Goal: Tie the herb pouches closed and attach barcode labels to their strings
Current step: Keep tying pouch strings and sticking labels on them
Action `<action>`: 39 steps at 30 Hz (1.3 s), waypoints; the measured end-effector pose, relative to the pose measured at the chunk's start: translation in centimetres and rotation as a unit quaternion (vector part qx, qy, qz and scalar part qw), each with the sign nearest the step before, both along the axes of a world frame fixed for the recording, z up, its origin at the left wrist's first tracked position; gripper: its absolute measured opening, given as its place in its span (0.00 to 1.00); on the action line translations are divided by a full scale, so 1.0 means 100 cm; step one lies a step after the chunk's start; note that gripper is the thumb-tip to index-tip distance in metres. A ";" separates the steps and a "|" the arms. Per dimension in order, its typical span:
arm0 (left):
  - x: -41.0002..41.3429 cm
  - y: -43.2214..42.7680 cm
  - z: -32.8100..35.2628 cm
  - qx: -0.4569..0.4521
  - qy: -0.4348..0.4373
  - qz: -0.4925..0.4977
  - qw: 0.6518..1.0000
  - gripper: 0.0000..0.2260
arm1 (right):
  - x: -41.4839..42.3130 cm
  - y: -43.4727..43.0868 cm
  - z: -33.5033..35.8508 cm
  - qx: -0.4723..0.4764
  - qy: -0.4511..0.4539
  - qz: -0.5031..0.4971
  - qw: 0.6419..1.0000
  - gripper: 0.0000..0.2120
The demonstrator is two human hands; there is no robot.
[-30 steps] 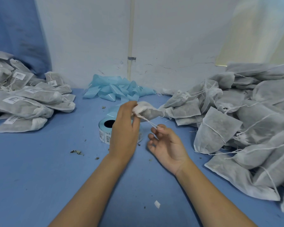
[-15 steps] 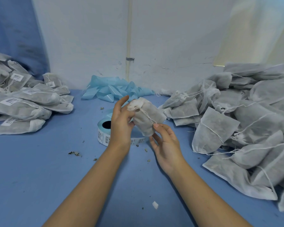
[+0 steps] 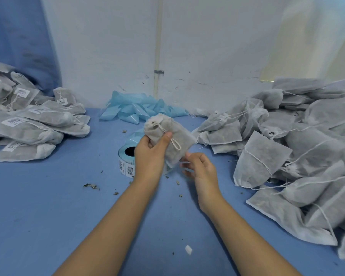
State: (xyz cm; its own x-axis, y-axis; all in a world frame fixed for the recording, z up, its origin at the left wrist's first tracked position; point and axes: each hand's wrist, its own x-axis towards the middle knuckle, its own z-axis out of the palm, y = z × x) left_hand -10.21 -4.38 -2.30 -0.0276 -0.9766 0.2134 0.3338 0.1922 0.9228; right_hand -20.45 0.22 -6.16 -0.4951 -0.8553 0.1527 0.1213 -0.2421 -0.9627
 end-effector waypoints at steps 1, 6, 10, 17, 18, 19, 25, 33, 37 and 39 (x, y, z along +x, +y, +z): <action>0.003 -0.002 0.001 0.016 0.007 -0.002 1.000 0.02 | 0.000 -0.001 -0.003 0.025 0.086 -0.025 0.996 0.05; 0.008 -0.003 0.003 0.066 0.009 -0.048 0.997 0.02 | 0.000 -0.008 -0.016 0.090 0.462 -0.017 0.882 0.16; 0.008 -0.003 0.003 0.071 0.027 -0.066 0.995 0.05 | 0.000 -0.007 -0.016 0.068 0.494 -0.028 0.867 0.16; 0.011 0.000 -0.012 -0.065 -0.270 -0.017 0.961 0.05 | -0.002 -0.008 -0.013 0.072 0.428 -0.138 0.890 0.07; 0.012 -0.001 -0.018 -0.088 -0.312 -0.004 0.946 0.05 | -0.002 -0.008 -0.013 0.070 0.433 -0.163 0.884 0.07; 0.013 -0.002 -0.025 -0.100 -0.337 0.011 0.936 0.07 | -0.003 -0.007 -0.014 0.065 0.437 -0.183 0.878 0.07; 0.020 -0.014 -0.040 -0.035 -0.209 -0.025 0.977 0.18 | -0.007 -0.003 -0.011 0.066 0.330 -0.150 0.929 0.12; 0.023 -0.006 -0.037 -0.038 -0.102 -0.076 0.991 0.21 | -0.009 -0.005 -0.014 0.084 0.305 -0.071 0.946 0.14; 0.024 -0.004 -0.034 -0.034 -0.086 -0.080 0.993 0.25 | -0.010 -0.005 -0.014 0.084 0.319 -0.064 0.942 0.17; 0.025 -0.003 -0.033 -0.034 -0.080 -0.086 0.993 0.26 | -0.011 -0.004 -0.012 0.084 0.301 -0.066 0.948 0.15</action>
State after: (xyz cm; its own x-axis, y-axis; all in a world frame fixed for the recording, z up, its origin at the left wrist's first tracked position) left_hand -7.75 -4.68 -5.63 -0.2307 -0.9383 0.2577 0.2176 0.2084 0.9535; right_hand -21.54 -0.22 -7.39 -0.4653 -0.8297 0.3083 -0.4824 -0.0544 -0.8742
